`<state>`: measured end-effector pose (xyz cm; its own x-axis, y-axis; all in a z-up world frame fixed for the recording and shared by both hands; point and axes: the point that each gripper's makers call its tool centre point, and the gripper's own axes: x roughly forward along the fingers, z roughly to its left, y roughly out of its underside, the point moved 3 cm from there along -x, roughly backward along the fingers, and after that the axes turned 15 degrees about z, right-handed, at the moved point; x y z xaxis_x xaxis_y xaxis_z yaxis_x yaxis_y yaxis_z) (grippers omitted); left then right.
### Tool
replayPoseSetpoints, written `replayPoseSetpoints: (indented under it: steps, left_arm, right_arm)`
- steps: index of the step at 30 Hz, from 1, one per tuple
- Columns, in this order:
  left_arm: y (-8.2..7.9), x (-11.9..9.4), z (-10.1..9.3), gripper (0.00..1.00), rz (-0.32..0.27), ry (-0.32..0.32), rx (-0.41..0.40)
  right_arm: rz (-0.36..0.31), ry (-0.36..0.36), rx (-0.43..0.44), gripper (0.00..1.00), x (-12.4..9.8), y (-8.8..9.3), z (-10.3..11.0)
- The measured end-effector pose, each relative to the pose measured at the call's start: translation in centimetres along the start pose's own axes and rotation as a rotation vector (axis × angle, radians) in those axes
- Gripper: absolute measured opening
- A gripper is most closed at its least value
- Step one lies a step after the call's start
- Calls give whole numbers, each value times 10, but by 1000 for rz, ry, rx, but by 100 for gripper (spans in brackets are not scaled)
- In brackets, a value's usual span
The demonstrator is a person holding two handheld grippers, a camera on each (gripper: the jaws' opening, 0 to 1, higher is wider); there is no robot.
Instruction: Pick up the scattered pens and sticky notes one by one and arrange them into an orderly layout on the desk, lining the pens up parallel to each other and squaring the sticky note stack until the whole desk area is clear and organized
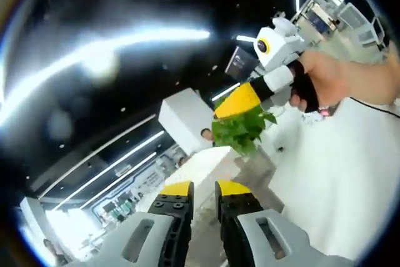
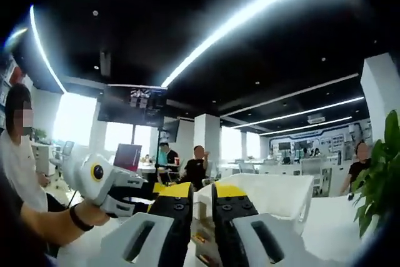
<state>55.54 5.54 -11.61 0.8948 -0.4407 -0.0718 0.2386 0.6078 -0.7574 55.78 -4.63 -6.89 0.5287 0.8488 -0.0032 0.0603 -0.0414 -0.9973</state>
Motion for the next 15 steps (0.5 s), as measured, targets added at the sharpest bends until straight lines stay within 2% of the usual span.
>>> replayPoseSetpoints:
  steps: [5, 6, 10, 12, 15]
  left_arm:
    - [15, -20, -14, 15, 24, -2, 7]
    - [16, -21, -14, 15, 23, -5, 5]
    - [23, -38, -19, 15, -32, -34, -65]
    - [27, -44, -22, 15, -77, -50, -74]
    - [44, -47, -23, 16, -79, -84, -110]
  right_arm:
    - [5, 9, -10, 14, -11, 19, 7]
    - [2, 9, 6, 14, -12, 30, 7]
    - [-1, -20, 46, 15, -14, 54, 12]
    - [-3, -24, 49, 15, -16, 58, 14]
    - [-23, -13, 64, 15, -19, 62, 15]
